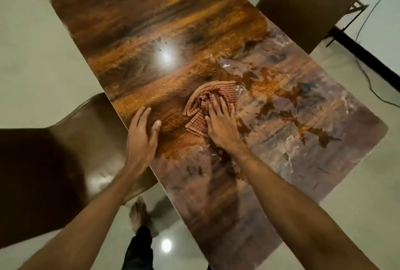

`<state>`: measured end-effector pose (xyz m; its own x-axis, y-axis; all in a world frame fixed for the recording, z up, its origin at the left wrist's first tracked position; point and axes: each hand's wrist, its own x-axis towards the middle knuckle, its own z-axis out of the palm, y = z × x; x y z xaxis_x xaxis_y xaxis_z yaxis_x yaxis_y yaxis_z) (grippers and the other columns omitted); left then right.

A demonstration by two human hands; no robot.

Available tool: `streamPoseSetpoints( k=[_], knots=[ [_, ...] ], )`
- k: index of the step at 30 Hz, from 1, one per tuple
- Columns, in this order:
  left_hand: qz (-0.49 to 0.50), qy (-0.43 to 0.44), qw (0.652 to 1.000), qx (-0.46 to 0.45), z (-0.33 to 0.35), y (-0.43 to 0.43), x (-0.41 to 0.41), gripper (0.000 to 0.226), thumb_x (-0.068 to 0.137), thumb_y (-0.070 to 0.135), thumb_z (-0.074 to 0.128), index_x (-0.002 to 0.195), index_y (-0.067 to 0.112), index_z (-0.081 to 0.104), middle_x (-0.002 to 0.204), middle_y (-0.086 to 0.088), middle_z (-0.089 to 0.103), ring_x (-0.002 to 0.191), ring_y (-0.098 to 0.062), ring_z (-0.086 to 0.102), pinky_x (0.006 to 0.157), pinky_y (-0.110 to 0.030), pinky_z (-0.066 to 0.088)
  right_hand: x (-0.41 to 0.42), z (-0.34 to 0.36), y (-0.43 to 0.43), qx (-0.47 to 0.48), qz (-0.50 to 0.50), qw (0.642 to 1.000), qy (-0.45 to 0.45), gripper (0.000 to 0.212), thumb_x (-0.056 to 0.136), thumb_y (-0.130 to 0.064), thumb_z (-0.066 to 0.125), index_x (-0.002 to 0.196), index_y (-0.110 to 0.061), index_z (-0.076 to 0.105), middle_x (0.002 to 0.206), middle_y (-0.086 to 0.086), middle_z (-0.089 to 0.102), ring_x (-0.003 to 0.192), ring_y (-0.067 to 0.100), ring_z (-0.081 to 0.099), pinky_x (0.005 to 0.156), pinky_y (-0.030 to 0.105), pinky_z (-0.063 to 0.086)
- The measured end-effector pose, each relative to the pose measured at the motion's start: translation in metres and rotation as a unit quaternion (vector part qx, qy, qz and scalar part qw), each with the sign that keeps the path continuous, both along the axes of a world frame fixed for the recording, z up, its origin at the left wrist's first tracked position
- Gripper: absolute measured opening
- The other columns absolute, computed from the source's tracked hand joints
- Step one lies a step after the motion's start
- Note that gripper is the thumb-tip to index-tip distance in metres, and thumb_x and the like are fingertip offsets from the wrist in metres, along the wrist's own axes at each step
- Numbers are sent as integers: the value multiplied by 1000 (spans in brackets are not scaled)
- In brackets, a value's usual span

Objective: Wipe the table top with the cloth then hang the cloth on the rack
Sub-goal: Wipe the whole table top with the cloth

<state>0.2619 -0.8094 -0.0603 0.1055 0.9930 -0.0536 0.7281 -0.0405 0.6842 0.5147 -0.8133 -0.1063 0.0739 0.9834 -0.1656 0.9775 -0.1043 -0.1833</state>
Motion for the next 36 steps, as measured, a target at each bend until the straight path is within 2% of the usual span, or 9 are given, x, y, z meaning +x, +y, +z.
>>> streamPoseSetpoints(
  k=[3,6,12,21,25,28,30,33,36],
  knots=[
    [13,6,1000,-8,3,-24,24,57,105,40,46,153,10,40,162,-8,34,151,-21,29,124,-41,25,-39,1,-19,-2,103,995,-2,67,103,-34,38,165,-15,21,175,8,11,160,39,9,125,66,11],
    [34,8,999,-8,7,-38,34,55,106,37,46,153,9,40,162,-9,34,150,-21,30,124,-38,24,-62,-4,-43,-13,277,961,5,67,104,-39,42,165,-20,22,175,4,12,160,33,11,126,62,7],
    [119,13,993,-1,3,-67,1,56,106,44,43,154,14,39,162,-5,35,149,-17,32,116,-26,24,-48,-1,17,-34,201,979,29,64,108,-40,35,166,-20,19,176,2,7,161,34,4,128,62,2],
    [198,-24,980,-27,-19,-132,-36,57,105,47,42,155,18,38,163,-5,34,150,-21,30,120,-43,28,-92,-2,-92,-39,412,910,-12,62,108,-35,33,166,-21,18,176,3,3,162,32,3,125,68,5],
    [204,-42,977,-33,-20,-155,-45,60,104,53,39,156,22,35,165,-2,29,152,-18,26,118,-37,24,-81,-1,-74,-35,370,928,-10,60,110,-37,29,167,-26,13,176,-1,2,162,28,2,126,66,4],
    [198,-42,979,-33,-15,-169,-47,60,105,52,39,156,23,34,166,-1,28,152,-18,25,120,-43,27,-104,6,-76,-56,296,954,-4,62,110,-34,29,168,-23,10,176,0,-5,162,31,-4,124,68,5],
    [195,-56,978,-40,-11,-176,-46,59,104,51,39,157,24,33,166,-1,27,152,-20,26,120,-48,30,-106,4,-108,-53,322,945,2,62,110,-34,27,168,-22,9,176,1,-6,162,31,-4,126,67,-1],
    [195,-66,978,-40,-5,-179,-39,60,104,51,40,157,24,33,166,0,26,152,-21,26,119,-52,32,-70,4,-144,-68,359,931,3,61,110,-43,16,167,-25,13,176,-2,-1,162,28,3,127,62,0],
    [196,-76,977,-36,0,-184,-28,59,104,50,42,157,24,32,167,1,25,153,-21,24,120,-54,31,-23,7,-121,-85,271,958,-30,67,106,-51,6,167,-24,9,176,-1,-6,162,26,0,129,59,-1]
  ],
)
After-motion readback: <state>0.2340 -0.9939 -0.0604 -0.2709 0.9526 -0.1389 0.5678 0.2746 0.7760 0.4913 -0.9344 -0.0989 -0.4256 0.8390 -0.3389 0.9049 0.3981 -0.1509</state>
